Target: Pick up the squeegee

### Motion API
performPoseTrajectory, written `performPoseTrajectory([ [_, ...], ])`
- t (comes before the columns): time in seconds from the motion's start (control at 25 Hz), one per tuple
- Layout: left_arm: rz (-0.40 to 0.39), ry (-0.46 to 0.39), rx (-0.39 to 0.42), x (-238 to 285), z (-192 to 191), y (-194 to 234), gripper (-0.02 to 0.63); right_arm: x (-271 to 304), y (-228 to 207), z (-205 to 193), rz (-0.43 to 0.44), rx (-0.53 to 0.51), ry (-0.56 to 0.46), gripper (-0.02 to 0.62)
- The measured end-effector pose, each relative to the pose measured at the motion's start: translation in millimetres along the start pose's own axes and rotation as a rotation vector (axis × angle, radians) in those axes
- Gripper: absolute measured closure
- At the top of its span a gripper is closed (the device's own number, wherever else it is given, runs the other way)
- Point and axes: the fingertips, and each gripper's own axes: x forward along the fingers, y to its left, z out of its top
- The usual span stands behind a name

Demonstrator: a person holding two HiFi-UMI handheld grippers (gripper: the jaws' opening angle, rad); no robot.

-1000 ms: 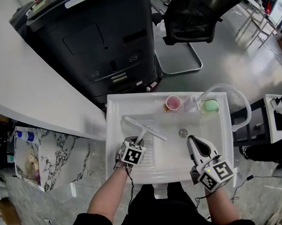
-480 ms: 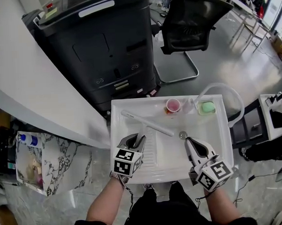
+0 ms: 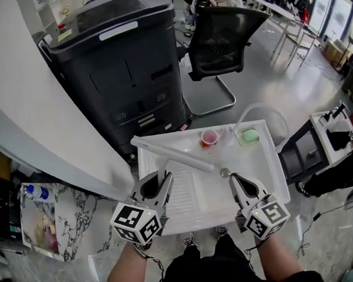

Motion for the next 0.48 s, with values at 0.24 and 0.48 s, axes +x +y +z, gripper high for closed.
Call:
performPoseTrajectory([
  [0.24,0.001,-0.07,0.035,-35,29,-25,0.531,-18,6,13,-0.002,-0.012,-0.028,0.578],
  [0.48,0.018,-0.081,0.065,-52,26,-57,0.532,-37,6,24,0.035,-0.027,-0.064,0.578],
])
